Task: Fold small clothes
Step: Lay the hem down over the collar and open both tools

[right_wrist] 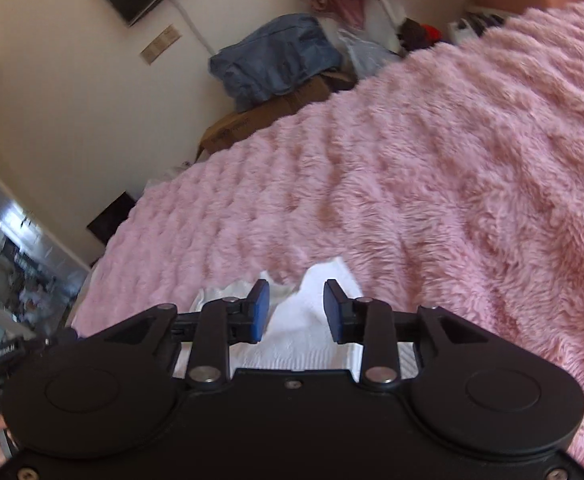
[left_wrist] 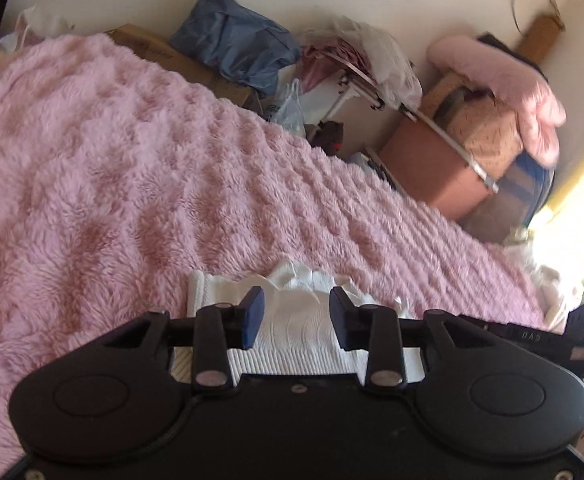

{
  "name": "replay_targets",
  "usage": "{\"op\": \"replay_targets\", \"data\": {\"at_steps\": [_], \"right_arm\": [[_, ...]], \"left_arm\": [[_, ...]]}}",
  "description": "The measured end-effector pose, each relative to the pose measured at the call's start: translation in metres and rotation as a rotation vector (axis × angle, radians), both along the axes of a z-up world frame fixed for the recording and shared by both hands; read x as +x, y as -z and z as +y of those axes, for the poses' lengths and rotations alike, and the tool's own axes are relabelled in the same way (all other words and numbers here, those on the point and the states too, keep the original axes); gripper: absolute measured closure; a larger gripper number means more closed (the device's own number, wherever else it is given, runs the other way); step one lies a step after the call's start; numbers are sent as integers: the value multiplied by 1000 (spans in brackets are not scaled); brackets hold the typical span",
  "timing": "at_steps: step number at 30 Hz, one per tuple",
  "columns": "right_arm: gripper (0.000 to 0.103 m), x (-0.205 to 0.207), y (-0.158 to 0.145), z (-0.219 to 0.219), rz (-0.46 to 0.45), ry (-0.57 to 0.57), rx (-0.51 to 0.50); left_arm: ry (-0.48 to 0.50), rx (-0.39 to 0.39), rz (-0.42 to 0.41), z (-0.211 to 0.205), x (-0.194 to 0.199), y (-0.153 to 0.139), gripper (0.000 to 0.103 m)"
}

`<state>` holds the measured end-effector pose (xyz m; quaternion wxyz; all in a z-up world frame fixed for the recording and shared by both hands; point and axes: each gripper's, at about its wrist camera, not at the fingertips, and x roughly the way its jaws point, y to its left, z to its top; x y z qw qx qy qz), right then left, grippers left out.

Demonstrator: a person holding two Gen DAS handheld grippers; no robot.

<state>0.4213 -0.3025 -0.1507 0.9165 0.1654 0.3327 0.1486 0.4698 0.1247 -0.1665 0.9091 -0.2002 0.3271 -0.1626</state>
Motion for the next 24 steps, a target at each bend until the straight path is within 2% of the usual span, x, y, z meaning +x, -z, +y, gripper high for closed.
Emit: {"op": "replay_targets", "data": {"at_steps": [2,3,4,6,9,12,15,19,24], "right_arm": [[71,-7,-1,29,-27,-76,-169],[71,-10,0,41,-40,-98,-242],[71,-12,3,56,-53,-115,-324],[71,-9,9,72,-44,-140,-383],[71,5,21,82,-9,-156,-397],[71,22,36,83,40,-127,-424],[71,31,53,76,95,-79,-426],[72,32,54,68,107,-70,-380],[71,-3,24,63,46,-91,-363]], "left_arm": [[38,138,-4,-29,-1,5,67],[46,181,5,-40,0,10,67],[62,214,24,-52,2,16,67],[74,245,45,-68,7,30,66],[75,272,100,-82,15,52,66],[55,277,170,-83,24,76,64],[39,241,174,-77,23,87,62],[18,213,164,-72,19,78,62],[11,221,68,-63,-18,40,62]]}}
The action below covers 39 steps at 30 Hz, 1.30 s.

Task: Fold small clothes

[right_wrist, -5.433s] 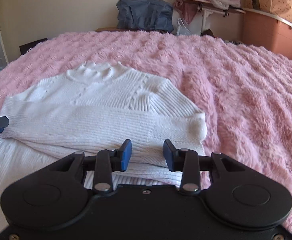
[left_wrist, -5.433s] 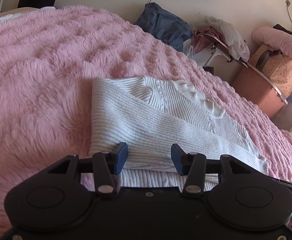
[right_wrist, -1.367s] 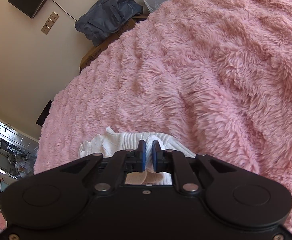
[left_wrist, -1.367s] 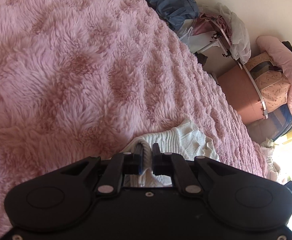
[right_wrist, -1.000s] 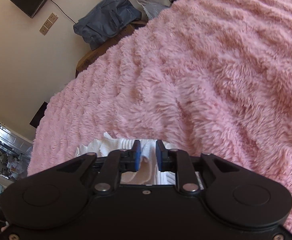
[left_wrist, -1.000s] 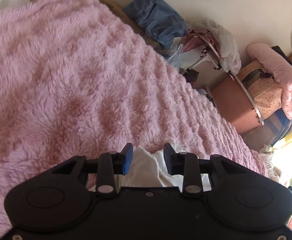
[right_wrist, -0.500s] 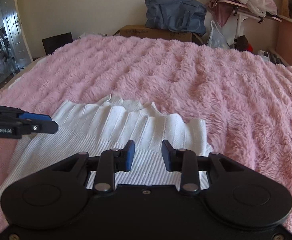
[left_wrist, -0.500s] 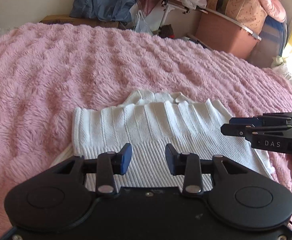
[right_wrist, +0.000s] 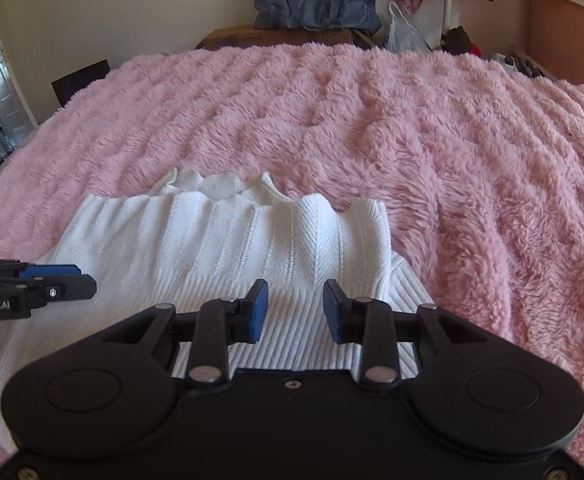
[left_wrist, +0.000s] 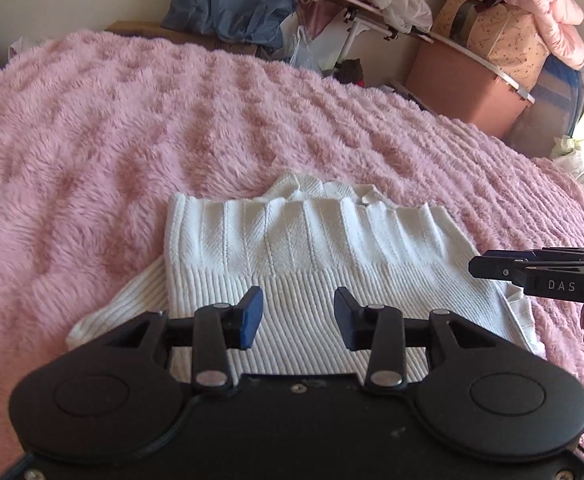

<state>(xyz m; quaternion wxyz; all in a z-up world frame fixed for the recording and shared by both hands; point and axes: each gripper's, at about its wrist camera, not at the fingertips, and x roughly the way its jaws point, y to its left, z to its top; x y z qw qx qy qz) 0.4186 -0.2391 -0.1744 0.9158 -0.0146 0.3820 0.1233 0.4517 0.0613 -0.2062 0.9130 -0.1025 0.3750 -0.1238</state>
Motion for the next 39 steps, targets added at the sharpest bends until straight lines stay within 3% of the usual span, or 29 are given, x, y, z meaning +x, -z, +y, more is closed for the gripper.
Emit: {"op": "replay_targets", "data": {"at_steps": [7,13,15,19,21,22,32,34,39], "right_arm": [[66,-85,-25,-23,-50,-60,-3],[63,-129,-2,-45,-1,-7,-22],[63,-136,7,-49,23,10,-9],[65,-139,21,-49,78,28,28],[75,-140,25,-46,94,30,47],[75,-141,26,-44,94,29,44],[76,-144,20,-33,77,0,-23],[87,-143,21,-33,81,5,-33],[91,-146,19,-38,79,18,-11]], "left_arm": [[-35,-5,-33,25,-84,-16,61],[-66,-6,41,41,-132,10,61],[-54,-38,61,42,-139,16,61],[-43,-81,106,35,-143,26,63],[-30,-96,120,31,-143,29,65],[-26,-100,130,28,-142,30,65],[-38,-59,137,21,-133,22,68],[-35,-51,145,19,-131,22,69],[-51,-47,145,22,-130,21,97]]}}
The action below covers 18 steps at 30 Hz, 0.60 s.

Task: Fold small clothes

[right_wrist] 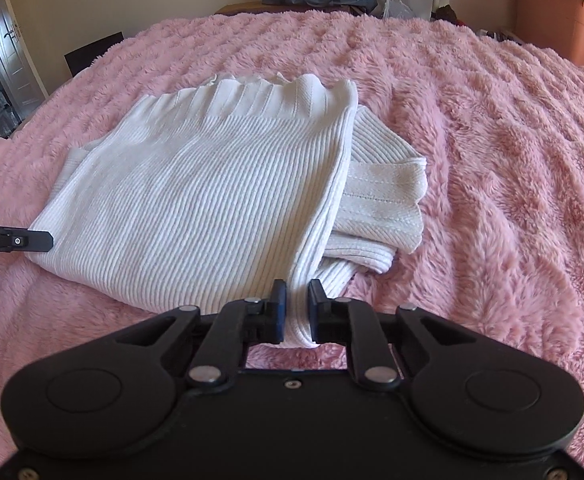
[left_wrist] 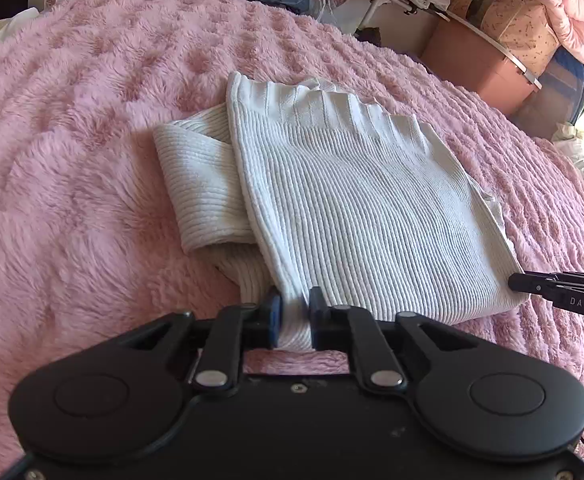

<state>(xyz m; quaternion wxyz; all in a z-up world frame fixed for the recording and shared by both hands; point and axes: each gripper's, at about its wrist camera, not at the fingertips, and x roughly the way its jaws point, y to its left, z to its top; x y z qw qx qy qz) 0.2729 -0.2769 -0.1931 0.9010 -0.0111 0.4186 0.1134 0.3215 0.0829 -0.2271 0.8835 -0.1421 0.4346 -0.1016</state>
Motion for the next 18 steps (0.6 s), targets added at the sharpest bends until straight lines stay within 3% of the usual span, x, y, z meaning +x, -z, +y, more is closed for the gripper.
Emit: {"op": "replay_targets", "data": {"at_steps": [10,18], "right_arm": [[92,-17,-14,-6,-25,-25,20],[92,-17,11,-18,32,16,30]], "left_arm": [[25,13,-10,8,-23,-6,100],[-3,16,44,14,-28,17,100]]}}
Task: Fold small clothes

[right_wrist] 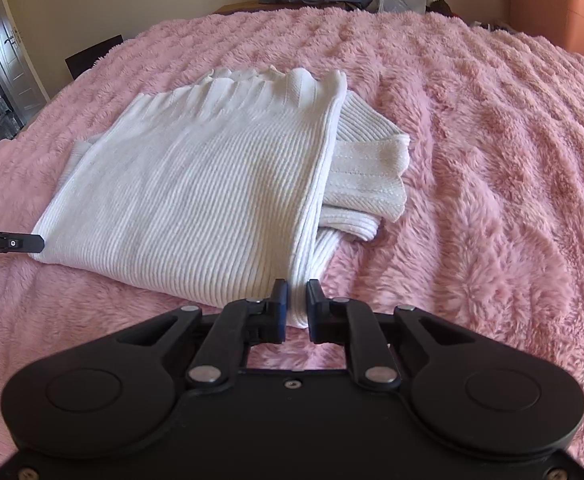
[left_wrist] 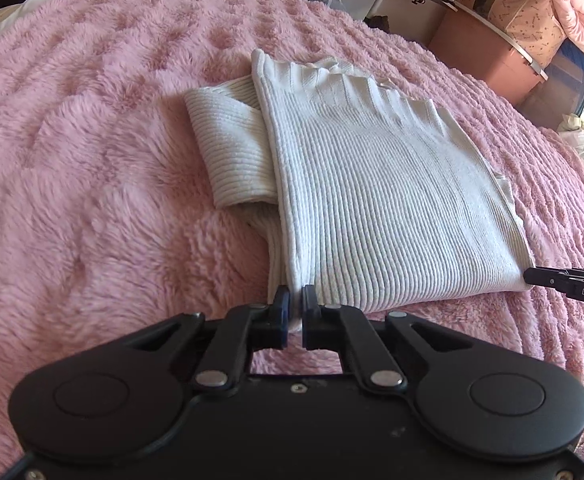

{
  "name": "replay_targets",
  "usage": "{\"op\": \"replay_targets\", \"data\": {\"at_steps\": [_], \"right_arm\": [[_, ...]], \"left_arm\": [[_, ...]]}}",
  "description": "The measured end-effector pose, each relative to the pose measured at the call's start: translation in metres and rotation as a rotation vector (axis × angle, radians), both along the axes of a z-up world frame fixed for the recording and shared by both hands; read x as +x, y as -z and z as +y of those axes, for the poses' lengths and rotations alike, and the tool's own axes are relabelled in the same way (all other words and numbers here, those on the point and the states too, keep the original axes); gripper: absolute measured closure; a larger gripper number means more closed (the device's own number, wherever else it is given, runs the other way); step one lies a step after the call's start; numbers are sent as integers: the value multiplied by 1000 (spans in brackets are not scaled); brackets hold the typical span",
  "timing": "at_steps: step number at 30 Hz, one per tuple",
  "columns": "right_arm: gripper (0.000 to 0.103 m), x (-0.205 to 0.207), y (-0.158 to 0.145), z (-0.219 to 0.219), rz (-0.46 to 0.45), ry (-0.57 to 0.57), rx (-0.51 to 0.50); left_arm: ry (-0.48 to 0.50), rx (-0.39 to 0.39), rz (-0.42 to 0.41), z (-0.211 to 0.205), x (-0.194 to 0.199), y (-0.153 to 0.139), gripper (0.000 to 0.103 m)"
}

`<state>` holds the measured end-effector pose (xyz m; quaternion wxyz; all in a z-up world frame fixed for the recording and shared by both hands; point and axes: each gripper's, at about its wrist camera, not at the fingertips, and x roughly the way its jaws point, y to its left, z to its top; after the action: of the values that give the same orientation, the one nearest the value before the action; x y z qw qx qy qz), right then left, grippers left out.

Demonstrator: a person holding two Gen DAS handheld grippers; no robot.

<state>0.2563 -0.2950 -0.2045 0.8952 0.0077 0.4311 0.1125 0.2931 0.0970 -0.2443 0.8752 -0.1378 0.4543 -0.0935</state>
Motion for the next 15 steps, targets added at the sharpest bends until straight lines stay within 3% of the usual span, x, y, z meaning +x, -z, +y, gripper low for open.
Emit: {"op": "replay_targets", "data": {"at_steps": [9,15], "right_arm": [[92,4,13,-1,16,19,13],[87,-2,-14,-2,-72,21,24]], "left_arm": [[28,57,-4,-11,3,1,99],[-2,82,-145,-11,-2,-44,95]]}}
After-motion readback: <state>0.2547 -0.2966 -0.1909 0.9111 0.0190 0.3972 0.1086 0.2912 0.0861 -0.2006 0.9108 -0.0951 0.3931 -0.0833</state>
